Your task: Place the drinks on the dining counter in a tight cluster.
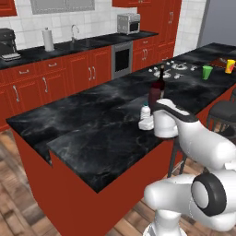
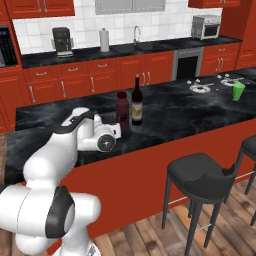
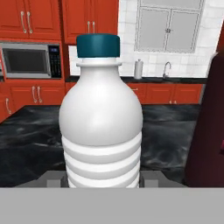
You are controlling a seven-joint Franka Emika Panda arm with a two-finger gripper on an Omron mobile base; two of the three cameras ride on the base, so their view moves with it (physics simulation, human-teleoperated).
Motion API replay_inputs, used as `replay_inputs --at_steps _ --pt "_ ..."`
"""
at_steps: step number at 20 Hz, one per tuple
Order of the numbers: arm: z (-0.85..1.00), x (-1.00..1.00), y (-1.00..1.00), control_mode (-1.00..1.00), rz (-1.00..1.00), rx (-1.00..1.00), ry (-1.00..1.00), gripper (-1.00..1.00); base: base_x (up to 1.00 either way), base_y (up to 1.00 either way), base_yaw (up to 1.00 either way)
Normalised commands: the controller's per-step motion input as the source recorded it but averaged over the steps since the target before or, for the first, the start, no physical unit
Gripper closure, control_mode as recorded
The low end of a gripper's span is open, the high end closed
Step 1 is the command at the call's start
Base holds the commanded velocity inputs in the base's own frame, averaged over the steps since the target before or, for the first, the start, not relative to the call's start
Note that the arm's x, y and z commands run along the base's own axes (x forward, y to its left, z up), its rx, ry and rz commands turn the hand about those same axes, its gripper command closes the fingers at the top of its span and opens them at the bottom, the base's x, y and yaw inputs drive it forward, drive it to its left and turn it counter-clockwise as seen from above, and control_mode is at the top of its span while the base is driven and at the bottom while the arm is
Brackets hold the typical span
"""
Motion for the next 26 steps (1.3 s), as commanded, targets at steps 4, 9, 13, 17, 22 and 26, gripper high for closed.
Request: replay_inputs --at_steps 4,9,13,17,22,26 --pt "0.00 0.28 0.00 -1.00 0.00 0.00 0.00 1.00 0.00 0.00 0.00" --pt "0.00 0.18 -0.08 -1.00 0.00 0.00 0.00 1.00 0.00 0.00 0.00" --pt "-0.02 0.03 -0.17 -1.00 0.00 0.00 0.00 1.00 0.00 0.00 0.00" --pt "0.00 0.06 -0.17 -1.00 0.00 0.00 0.00 1.00 0.00 0.00 0.00" --pt "-0.01 0.12 -0.02 -1.00 0.00 0.00 0.00 1.00 0.00 0.00 0.00" --pt "-0.29 0.12 0.01 -1.00 0.00 0.00 0.00 1.00 0.00 0.00 0.00"
